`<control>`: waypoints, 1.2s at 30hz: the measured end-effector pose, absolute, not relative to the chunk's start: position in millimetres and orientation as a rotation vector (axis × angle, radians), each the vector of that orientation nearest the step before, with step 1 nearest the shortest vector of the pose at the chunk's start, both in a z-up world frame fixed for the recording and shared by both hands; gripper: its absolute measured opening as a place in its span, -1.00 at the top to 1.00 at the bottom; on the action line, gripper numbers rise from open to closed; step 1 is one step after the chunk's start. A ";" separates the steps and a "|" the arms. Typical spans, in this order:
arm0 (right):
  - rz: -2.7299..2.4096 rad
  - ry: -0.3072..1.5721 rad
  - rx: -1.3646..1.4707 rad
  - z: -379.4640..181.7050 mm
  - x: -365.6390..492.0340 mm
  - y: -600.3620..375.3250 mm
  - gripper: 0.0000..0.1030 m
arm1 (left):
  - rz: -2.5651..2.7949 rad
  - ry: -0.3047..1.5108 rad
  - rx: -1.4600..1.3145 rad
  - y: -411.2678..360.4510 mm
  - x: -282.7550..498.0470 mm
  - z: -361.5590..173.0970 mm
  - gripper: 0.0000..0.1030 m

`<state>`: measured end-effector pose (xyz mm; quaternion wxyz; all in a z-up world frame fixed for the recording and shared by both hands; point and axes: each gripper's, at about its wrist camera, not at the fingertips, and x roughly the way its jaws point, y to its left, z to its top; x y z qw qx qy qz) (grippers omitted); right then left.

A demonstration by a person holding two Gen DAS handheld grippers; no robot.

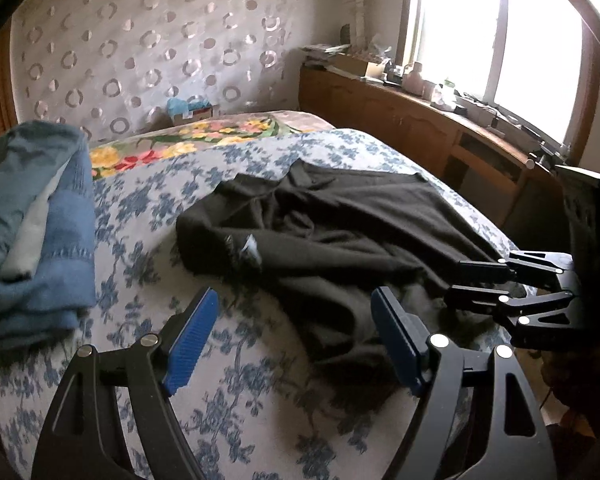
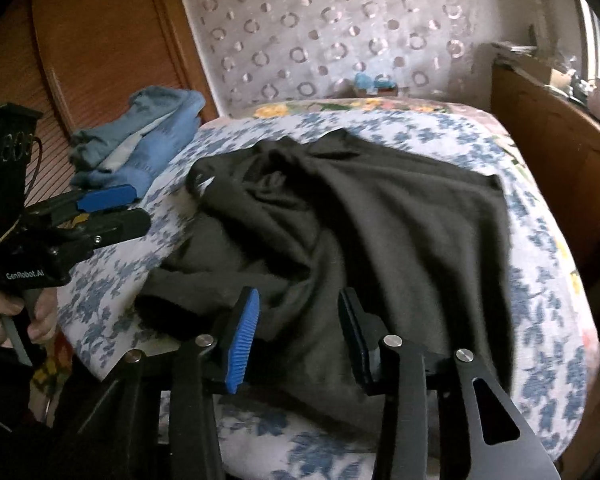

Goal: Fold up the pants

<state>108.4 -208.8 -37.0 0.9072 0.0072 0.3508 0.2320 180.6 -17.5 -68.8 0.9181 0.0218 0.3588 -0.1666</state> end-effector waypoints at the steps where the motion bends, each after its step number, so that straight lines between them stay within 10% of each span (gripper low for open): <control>1: 0.486 0.731 0.014 -38.7 109.5 -206.5 0.23 | -0.340 0.741 0.041 -15.2 179.6 -71.1 -0.54; 16: 0.519 0.734 0.031 -40.2 117.8 -189.0 0.87 | -0.333 0.766 0.005 -4.9 173.1 -85.8 -0.54; 36: 0.375 0.563 0.081 -3.9 63.6 -259.1 0.91 | -0.416 0.742 0.057 -49.2 181.2 -73.1 -0.54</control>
